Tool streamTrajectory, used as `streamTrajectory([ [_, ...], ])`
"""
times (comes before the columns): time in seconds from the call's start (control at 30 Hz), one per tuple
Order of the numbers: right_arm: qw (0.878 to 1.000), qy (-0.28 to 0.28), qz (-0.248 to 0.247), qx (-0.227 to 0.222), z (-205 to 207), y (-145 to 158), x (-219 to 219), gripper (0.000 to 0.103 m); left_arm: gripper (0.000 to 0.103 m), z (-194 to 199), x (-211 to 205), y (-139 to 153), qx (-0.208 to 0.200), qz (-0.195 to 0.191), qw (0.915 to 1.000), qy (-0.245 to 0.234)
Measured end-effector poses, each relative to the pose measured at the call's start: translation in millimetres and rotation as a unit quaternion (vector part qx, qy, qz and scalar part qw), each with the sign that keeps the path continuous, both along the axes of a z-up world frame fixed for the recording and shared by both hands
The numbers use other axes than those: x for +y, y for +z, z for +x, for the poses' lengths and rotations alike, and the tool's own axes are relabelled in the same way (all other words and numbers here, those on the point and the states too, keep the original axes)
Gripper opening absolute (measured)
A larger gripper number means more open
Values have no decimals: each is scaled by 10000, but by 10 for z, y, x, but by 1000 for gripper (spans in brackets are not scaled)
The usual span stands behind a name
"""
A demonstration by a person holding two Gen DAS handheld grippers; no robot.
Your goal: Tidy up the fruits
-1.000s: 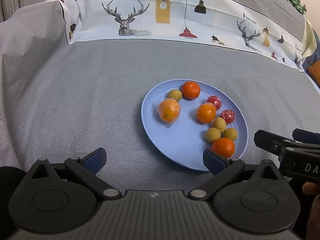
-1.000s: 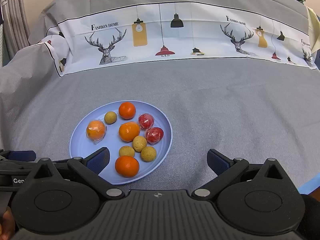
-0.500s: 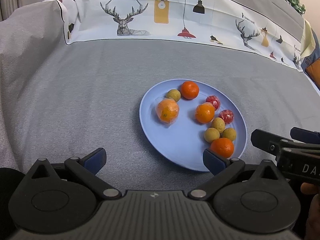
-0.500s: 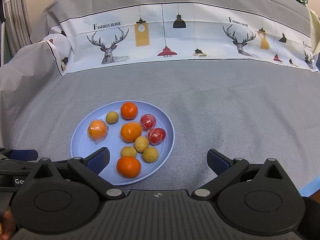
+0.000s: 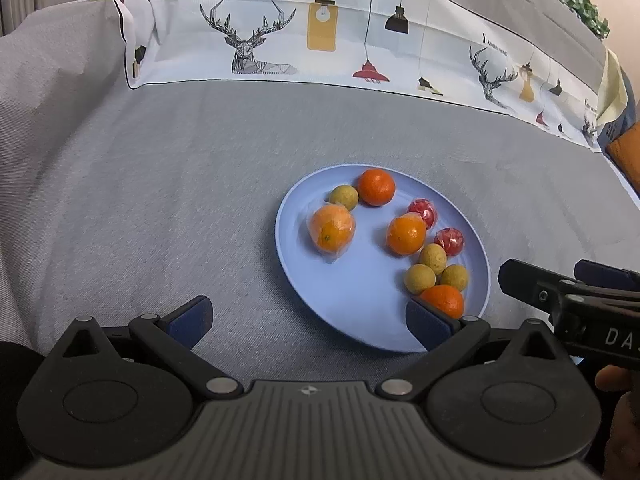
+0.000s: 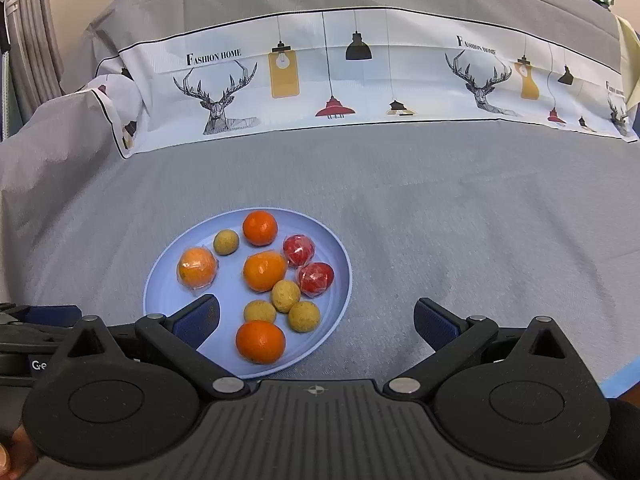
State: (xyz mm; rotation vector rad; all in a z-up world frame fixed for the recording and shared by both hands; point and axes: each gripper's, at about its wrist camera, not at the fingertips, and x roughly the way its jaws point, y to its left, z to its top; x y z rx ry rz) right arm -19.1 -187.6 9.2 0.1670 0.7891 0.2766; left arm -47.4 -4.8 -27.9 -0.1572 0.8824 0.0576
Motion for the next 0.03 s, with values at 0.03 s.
streamTrajectory([
  [0.03,10000,3,15,-1,7,3,0,102,103,13,13,4,10,-19,10000,9],
])
